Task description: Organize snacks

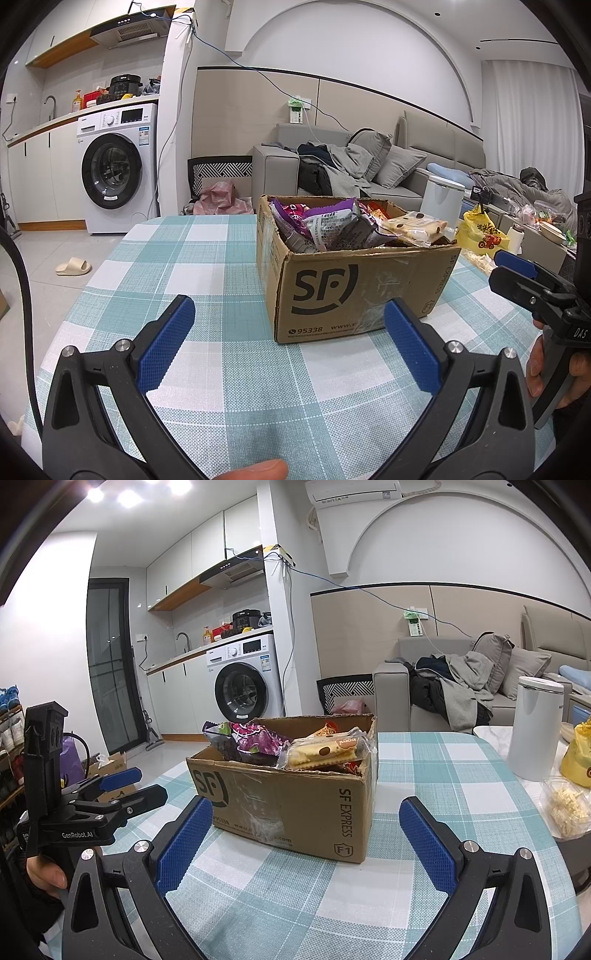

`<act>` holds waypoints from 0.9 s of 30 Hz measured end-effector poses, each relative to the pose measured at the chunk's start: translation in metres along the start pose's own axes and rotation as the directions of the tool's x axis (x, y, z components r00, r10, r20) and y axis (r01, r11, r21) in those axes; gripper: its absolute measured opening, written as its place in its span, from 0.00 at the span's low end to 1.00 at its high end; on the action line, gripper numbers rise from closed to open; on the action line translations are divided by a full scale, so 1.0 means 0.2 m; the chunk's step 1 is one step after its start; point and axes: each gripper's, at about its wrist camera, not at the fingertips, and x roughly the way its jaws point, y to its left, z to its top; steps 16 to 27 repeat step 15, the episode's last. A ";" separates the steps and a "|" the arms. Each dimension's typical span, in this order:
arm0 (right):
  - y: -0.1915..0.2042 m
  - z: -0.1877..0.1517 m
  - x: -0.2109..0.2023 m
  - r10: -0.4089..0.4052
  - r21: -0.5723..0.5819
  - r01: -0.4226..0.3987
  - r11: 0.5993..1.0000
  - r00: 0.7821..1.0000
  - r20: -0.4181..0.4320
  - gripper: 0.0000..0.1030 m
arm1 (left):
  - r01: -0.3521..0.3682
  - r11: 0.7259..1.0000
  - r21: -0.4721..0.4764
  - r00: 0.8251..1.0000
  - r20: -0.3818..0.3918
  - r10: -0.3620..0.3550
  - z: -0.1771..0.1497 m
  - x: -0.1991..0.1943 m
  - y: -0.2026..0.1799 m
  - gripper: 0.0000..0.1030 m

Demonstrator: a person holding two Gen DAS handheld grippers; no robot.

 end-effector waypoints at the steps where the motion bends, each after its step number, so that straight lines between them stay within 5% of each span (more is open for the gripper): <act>1: 0.00 0.00 0.00 0.000 0.000 0.000 1.000 1.000 0.000 1.00 | 0.000 1.000 0.000 1.000 0.000 0.000 0.00 0.00 0.00 0.99; 27: 0.00 0.00 0.00 0.000 -0.003 0.000 1.000 1.000 -0.001 1.00 | 0.000 1.000 0.000 1.000 -0.001 0.000 0.00 0.00 0.00 0.99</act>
